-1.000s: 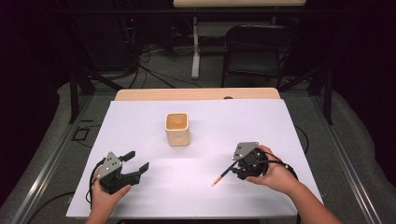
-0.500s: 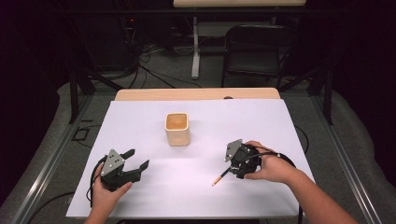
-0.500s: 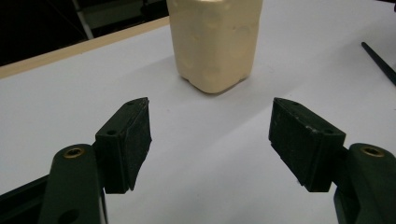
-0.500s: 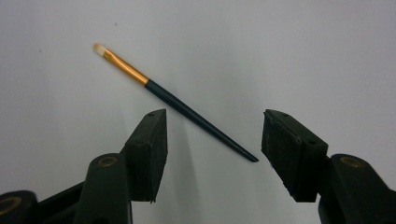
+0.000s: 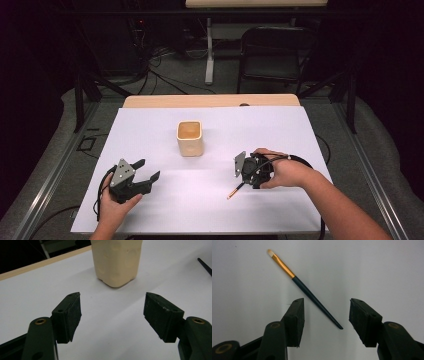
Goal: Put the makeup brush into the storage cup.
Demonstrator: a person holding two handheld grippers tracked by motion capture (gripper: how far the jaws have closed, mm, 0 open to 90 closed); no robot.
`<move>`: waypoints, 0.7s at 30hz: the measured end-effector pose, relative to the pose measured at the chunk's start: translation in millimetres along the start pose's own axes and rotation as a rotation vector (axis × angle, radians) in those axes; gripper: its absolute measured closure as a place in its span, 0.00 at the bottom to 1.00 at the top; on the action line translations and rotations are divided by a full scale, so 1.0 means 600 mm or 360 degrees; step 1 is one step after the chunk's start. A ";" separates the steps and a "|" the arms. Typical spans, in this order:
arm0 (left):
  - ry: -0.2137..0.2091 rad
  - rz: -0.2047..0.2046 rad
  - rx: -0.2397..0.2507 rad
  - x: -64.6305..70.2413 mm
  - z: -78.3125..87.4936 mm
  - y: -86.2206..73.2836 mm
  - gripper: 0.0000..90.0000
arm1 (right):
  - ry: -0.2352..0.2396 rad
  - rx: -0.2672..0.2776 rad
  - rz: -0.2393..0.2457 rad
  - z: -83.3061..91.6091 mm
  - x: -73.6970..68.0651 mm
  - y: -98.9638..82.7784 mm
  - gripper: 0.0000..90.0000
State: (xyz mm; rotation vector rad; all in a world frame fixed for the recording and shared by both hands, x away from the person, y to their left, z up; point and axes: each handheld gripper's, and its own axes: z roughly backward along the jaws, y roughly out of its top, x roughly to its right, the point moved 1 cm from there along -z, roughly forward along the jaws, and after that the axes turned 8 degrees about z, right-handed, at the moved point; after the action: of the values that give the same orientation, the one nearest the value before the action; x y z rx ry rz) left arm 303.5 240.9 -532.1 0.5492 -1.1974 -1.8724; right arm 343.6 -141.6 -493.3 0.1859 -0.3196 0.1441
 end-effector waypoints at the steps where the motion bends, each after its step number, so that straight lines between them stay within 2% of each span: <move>1: 0.0008 -0.0018 -0.0008 0.000 0.001 0.000 0.34 | -0.0010 -0.0001 0.0014 0.001 0.000 0.003 0.51; 5: 0.0012 -0.0032 -0.0024 0.001 0.000 -0.003 0.34 | -0.0002 -0.0007 0.0084 0.005 0.003 0.007 0.52; 7: -0.0010 -0.0020 -0.0031 0.003 -0.001 -0.003 0.34 | 0.0016 -0.0023 0.0061 0.008 0.007 0.005 0.52; 8: -0.0009 -0.0038 -0.0026 0.005 -0.001 -0.003 0.34 | 0.0050 -0.0027 0.0057 0.009 0.008 0.004 0.54; 11: -0.0009 -0.0038 -0.0041 0.007 0.000 -0.005 0.34 | 0.0092 -0.0049 0.0063 0.010 0.006 0.001 0.55; 12: -0.0034 -0.0014 -0.0042 0.008 -0.002 -0.006 0.34 | 0.0120 -0.0052 0.0055 0.009 0.005 -0.001 0.55; 13: -0.0042 -0.0037 -0.0064 0.009 -0.003 -0.006 0.34 | 0.0125 -0.0079 0.0043 0.011 0.004 -0.002 0.55; 14: -0.0025 -0.0068 -0.0073 0.011 -0.003 -0.008 0.34 | 0.0113 -0.0063 0.0062 0.010 0.005 -0.004 0.55; 16: -0.0047 -0.0078 -0.0110 0.014 -0.007 -0.013 0.35 | 0.0087 -0.0070 0.0059 0.012 0.007 -0.005 0.55; 17: -0.0032 -0.0118 -0.0130 0.015 -0.006 -0.015 0.35 | 0.0074 -0.0062 0.0067 0.013 0.009 -0.005 0.56; 19: -0.0047 -0.0094 -0.0125 0.015 -0.003 -0.019 0.35 | 0.0071 -0.0034 0.0066 0.014 0.010 -0.005 0.57; 21: -0.0053 -0.0079 -0.0097 0.012 0.001 -0.017 0.35 | 0.0061 -0.0018 0.0098 0.014 0.014 -0.005 0.59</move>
State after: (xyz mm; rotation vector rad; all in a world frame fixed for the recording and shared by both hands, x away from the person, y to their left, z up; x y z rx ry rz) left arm 294.7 237.1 -540.6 0.5203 -1.1535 -1.9601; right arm 349.6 -145.0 -483.3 0.1618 -0.2877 0.2062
